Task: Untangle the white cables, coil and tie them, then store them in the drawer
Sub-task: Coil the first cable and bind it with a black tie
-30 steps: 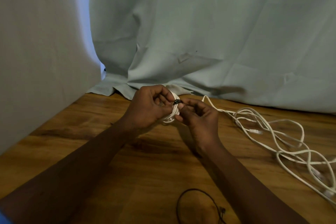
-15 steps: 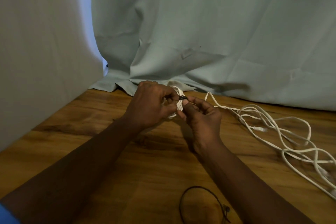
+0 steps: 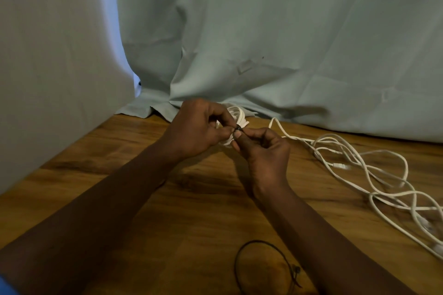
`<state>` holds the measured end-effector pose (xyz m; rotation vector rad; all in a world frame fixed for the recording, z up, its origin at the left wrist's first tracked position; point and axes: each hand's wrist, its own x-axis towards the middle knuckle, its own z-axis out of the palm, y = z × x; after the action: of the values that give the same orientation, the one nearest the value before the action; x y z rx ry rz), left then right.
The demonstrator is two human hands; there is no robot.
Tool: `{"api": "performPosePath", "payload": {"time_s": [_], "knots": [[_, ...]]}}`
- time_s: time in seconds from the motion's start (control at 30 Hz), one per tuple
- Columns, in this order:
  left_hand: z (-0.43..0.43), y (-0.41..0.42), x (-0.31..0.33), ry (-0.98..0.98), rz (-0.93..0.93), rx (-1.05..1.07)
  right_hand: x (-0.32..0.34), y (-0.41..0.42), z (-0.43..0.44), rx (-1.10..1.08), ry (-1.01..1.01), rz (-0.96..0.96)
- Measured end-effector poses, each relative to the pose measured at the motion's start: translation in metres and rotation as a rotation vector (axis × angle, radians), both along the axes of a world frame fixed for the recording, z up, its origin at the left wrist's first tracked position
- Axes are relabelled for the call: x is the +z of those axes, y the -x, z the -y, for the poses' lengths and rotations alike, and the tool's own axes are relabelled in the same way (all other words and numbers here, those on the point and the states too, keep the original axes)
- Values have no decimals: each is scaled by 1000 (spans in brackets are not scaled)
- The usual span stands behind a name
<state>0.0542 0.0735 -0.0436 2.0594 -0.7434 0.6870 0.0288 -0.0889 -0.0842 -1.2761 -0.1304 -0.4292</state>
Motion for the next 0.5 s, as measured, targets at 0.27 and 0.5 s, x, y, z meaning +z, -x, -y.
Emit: {"api": "performPosePath", "payload": {"time_s": [0.27,0.5], "knots": [[-3,-11,-14,264,-264,-87,-1,-10,11,34,83,40],[3,-10,-19,342,-294,-129,0,-14,16,158,9,29]]}}
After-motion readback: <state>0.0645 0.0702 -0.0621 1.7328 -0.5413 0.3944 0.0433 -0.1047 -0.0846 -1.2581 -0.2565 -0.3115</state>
